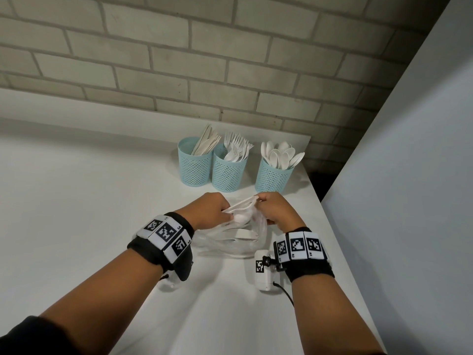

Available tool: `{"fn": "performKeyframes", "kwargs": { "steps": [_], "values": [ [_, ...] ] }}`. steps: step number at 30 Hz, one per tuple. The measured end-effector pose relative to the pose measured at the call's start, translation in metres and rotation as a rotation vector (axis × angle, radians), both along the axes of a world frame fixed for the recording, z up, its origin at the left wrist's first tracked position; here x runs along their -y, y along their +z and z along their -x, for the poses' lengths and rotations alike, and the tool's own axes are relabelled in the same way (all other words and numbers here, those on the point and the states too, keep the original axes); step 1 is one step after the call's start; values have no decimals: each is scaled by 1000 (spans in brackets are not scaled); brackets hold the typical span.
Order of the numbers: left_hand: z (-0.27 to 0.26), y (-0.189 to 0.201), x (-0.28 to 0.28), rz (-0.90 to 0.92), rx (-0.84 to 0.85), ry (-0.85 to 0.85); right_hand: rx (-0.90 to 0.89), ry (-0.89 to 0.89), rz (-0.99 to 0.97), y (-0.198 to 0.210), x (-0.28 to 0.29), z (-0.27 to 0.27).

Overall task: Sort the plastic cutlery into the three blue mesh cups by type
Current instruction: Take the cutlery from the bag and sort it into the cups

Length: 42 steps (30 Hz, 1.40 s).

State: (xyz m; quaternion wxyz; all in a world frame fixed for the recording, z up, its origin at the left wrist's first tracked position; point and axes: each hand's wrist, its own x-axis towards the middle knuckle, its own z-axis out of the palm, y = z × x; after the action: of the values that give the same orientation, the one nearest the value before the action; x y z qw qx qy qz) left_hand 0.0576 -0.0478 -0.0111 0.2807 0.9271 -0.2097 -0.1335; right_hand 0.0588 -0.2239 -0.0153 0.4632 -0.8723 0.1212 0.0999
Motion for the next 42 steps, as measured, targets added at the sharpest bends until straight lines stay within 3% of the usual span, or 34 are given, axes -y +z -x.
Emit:
{"fn": "performKeyframes", "kwargs": {
  "steps": [7,12,18,22,31,42],
  "values": [
    [-4,2,-4,415,-214,150,15,19,3,5,-1,0],
    [-7,13,-7,758,-389,231,154,83,111,21,-7,-5],
    [-11,22,-9,1066,-743,218,318,62,-251,46,-26,-3],
    [-7,22,-9,1104,-726,184,315,135,-348,49,-40,-4],
    [-8,17,-12,1116,-670,262,311,106,-441,44,-44,-8],
    [-14,18,-16,1142,-635,357,466,-217,-503,51,-36,-34]
  ]
}}
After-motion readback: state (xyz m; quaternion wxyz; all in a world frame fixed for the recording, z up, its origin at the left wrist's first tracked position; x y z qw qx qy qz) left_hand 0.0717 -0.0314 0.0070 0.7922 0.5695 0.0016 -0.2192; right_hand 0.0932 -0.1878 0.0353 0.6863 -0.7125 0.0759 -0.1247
